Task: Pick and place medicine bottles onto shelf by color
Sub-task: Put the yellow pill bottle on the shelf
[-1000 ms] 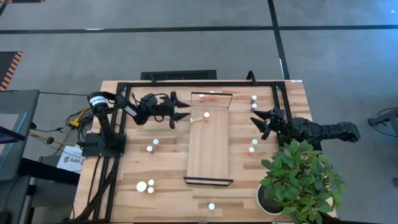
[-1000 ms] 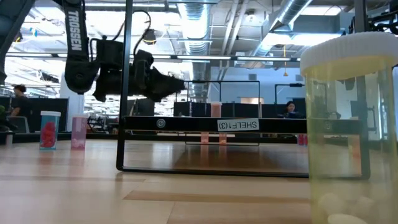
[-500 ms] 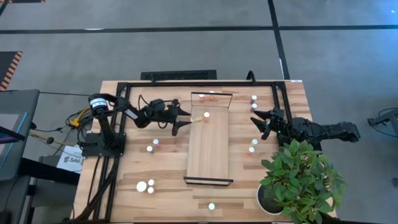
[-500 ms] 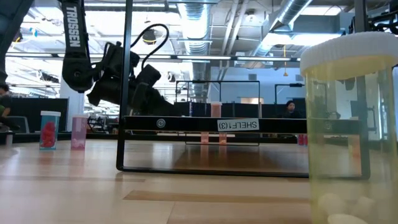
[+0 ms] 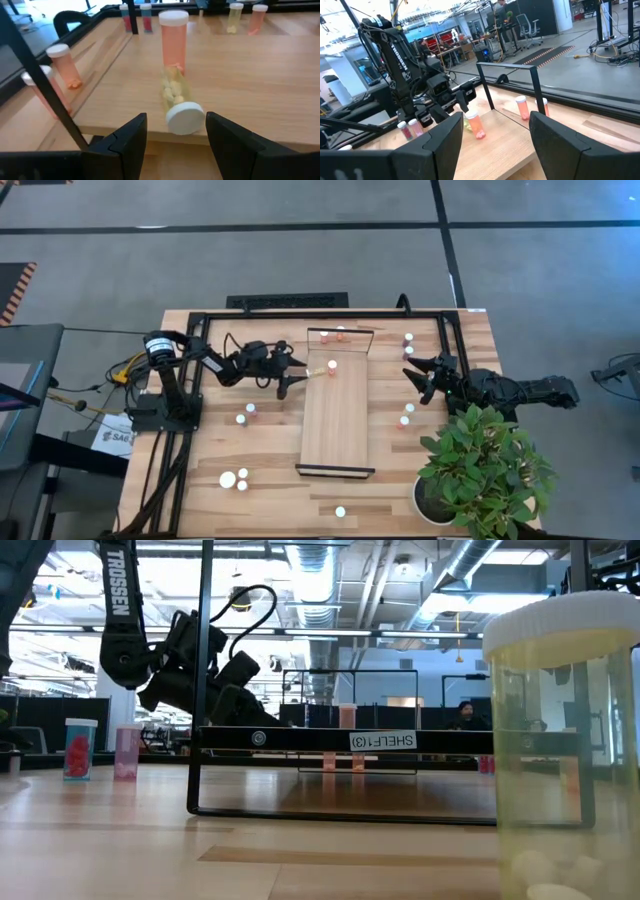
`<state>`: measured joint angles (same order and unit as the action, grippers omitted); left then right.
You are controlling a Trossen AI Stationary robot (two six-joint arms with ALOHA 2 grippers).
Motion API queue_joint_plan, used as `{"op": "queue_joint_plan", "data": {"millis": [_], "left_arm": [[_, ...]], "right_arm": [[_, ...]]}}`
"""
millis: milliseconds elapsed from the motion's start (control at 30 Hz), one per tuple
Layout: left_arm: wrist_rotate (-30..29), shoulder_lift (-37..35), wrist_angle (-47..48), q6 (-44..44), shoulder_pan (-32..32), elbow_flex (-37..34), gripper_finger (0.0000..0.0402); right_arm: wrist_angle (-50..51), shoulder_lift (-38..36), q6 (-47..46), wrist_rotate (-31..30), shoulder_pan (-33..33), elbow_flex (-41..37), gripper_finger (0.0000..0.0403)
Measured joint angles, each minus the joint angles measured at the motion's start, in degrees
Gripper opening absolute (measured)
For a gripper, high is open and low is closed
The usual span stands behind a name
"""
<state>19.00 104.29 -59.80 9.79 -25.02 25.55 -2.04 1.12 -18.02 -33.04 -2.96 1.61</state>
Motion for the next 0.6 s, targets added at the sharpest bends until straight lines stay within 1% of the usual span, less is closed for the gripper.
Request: {"op": "queue_joint_plan", "data": {"millis": [300, 600], "left_arm": [[-0.31, 0.00, 1.50, -0.78, 0.46, 2.38, 0.0191], [-0.74, 0.00, 3.20, -0.86, 0.46, 2.39, 0.0191]], "right_arm": [[0.00, -0.01, 0.01, -0.01, 0.00, 0.00, 0.0251], [0.00, -0.01, 0.02, 0.00, 0.00, 0.00, 0.0251]]}}
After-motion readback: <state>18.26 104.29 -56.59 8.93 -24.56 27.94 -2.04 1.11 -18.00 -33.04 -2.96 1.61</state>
